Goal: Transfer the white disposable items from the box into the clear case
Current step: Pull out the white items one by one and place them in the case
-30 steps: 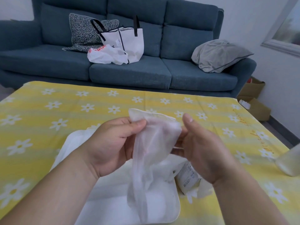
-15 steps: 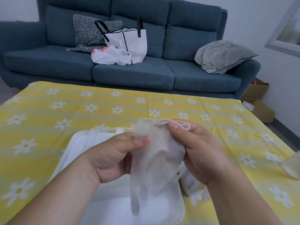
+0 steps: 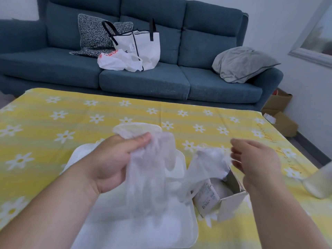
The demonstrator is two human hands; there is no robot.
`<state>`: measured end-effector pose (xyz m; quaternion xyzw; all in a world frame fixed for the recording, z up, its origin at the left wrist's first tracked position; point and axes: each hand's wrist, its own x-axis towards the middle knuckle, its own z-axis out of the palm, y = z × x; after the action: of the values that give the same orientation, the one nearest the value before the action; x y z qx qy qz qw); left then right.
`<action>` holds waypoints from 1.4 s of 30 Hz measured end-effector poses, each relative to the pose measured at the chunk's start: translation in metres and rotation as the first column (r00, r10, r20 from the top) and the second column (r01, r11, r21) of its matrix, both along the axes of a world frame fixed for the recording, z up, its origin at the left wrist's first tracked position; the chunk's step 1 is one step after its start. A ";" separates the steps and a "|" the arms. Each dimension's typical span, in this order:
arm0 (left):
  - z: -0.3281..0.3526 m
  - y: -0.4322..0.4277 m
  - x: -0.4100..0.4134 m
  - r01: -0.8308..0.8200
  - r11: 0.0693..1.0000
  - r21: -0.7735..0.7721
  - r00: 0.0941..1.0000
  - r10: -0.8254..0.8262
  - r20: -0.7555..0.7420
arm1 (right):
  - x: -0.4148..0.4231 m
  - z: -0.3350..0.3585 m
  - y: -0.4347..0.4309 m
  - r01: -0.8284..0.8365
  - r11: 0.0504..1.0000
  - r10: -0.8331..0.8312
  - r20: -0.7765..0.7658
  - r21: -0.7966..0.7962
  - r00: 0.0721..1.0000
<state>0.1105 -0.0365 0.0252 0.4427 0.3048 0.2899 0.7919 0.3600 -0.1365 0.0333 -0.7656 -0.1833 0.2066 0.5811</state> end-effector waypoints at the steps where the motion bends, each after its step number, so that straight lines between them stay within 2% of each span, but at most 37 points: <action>1: 0.002 0.001 0.001 -0.070 0.997 -0.036 0.997 0.072 0.038 | 0.007 -0.005 -0.002 0.044 0.995 -0.042 0.023 -0.090 0.999; 3: 0.004 0.004 0.001 -0.178 0.978 -0.110 0.980 0.186 0.066 | 0.011 -0.011 -0.003 0.025 0.963 0.002 0.100 -0.268 0.995; 6: 0.006 0.007 0.001 -0.236 0.961 -0.143 0.966 0.248 0.072 | 0.009 -0.010 -0.001 -0.010 0.892 0.135 0.245 -0.453 0.960; 9: 0.009 0.010 -0.001 -0.280 0.948 -0.152 0.949 0.297 0.102 | 0.018 -0.018 0.000 -0.037 0.841 0.183 0.221 -0.540 0.958; 11: 0.011 0.011 -0.003 -0.312 0.939 -0.143 0.940 0.327 0.094 | 0.023 -0.028 0.000 -0.067 0.859 0.181 0.177 -0.507 0.967; 14: 0.010 0.011 -0.004 -0.328 0.933 -0.149 0.938 0.341 0.069 | 0.021 -0.027 0.001 -0.007 0.900 0.141 0.274 -0.436 0.951; 16: 0.009 0.012 -0.003 -0.355 0.921 -0.163 0.930 0.365 0.036 | 0.016 -0.014 0.001 -0.007 0.954 0.115 0.345 -0.299 0.932; 18: 0.008 0.013 -0.003 -0.400 0.901 -0.167 0.914 0.405 -0.001 | 0.006 0.002 -0.001 -0.160 0.981 0.186 0.313 -0.107 0.931; 21: 0.006 0.016 -0.003 -0.454 0.879 -0.148 0.891 0.451 -0.055 | -0.020 0.029 -0.006 -0.445 0.864 0.425 0.131 0.235 0.896; 23: 0.005 0.015 -0.003 -0.455 0.883 -0.114 0.890 0.449 -0.077 | -0.034 0.044 -0.008 -0.522 0.811 0.492 0.174 0.264 0.853; 26: 0.004 0.011 0.000 -0.422 0.904 -0.061 0.905 0.416 -0.092 | -0.048 0.054 -0.008 -0.569 0.757 0.499 0.280 0.321 0.821; 28: 0.003 0.008 0.003 -0.383 0.923 -0.050 0.921 0.377 -0.094 | -0.057 0.055 -0.007 -0.582 0.717 0.512 0.278 0.384 0.813; 30: 0.001 0.004 0.006 -0.311 0.948 -0.059 0.948 0.305 -0.094 | -0.065 0.052 -0.006 -0.586 0.642 0.604 0.143 0.495 0.784; 32: -0.001 -0.003 0.010 -0.226 0.971 -0.083 0.972 0.218 -0.089 | -0.069 0.049 -0.003 -0.582 0.577 0.709 0.003 0.574 0.705; 35: -0.001 -0.013 0.016 -0.005 0.989 -0.147 1.000 0.003 -0.014 | -0.071 0.041 0.001 -0.584 0.583 0.756 -0.115 0.564 0.644; 37: -0.001 -0.013 0.016 0.098 0.982 -0.159 0.995 -0.092 0.043 | -0.069 0.035 0.004 -0.566 0.672 0.699 -0.158 0.478 0.697; 39: 0.000 -0.009 0.013 0.119 0.980 -0.160 0.992 -0.110 0.062 | -0.065 0.029 0.007 -0.522 0.747 0.621 -0.151 0.413 0.769; 42: -0.001 -0.003 0.007 0.105 0.984 -0.144 0.994 -0.097 0.058 | -0.058 0.026 0.007 -0.477 0.784 0.565 -0.139 0.396 0.813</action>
<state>0.1178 -0.0392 0.0243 0.3907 0.2822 0.2373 0.8434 0.3023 -0.1292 0.0595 -0.5384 -0.3476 0.4195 0.6429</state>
